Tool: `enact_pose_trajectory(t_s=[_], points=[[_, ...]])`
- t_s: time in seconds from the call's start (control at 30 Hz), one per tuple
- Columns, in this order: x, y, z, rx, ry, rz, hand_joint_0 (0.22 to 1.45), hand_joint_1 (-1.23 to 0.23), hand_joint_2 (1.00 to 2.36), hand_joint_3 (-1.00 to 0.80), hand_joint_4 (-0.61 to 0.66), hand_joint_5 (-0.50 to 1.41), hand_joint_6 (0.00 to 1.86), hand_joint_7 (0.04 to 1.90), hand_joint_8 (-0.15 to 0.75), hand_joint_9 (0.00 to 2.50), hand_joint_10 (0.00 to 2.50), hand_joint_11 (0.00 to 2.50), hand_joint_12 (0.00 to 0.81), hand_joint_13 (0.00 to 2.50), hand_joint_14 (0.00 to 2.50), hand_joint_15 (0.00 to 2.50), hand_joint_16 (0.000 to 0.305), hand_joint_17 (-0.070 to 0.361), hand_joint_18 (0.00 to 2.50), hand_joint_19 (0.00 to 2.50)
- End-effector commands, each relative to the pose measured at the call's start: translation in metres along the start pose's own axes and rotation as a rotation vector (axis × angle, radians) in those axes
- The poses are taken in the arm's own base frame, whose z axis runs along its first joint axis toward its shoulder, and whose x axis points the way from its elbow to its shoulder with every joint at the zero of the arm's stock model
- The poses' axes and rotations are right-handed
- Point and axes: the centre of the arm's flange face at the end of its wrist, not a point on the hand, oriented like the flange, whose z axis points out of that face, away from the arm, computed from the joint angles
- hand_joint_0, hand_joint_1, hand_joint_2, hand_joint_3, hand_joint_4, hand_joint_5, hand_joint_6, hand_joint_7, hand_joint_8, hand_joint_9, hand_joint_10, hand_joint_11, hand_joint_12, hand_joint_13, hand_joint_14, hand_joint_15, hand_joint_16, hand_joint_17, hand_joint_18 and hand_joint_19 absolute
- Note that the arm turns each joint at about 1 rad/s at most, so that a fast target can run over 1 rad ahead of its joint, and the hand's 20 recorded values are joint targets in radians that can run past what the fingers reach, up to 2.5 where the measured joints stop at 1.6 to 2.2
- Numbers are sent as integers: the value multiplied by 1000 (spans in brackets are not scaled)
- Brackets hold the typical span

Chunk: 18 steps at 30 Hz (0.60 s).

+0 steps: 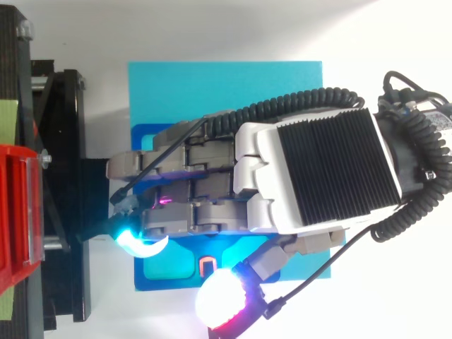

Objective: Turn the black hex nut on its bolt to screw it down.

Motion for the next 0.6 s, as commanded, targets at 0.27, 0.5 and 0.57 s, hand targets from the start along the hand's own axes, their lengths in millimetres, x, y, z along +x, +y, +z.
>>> enact_pose_trajectory(t_s=[0.27, 0.5, 0.57], points=[[3, -8, -8, -1, 48, -32, 561, -440, 1003, -452, 265, -74, 502, 1083, 271, 705, 7, 244, 225, 328, 0, 0, 37, 84, 408, 429], [4, -12, -12, -9, 71, -86, 560, -437, 1004, -451, 266, -71, 502, 1099, 270, 712, 7, 248, 228, 332, 0, 0, 38, 85, 417, 439], [4, -11, -11, -17, 70, -102, 560, -436, 1003, -451, 263, -69, 502, 1106, 270, 713, 7, 244, 229, 332, 0, 0, 38, 85, 413, 436]])
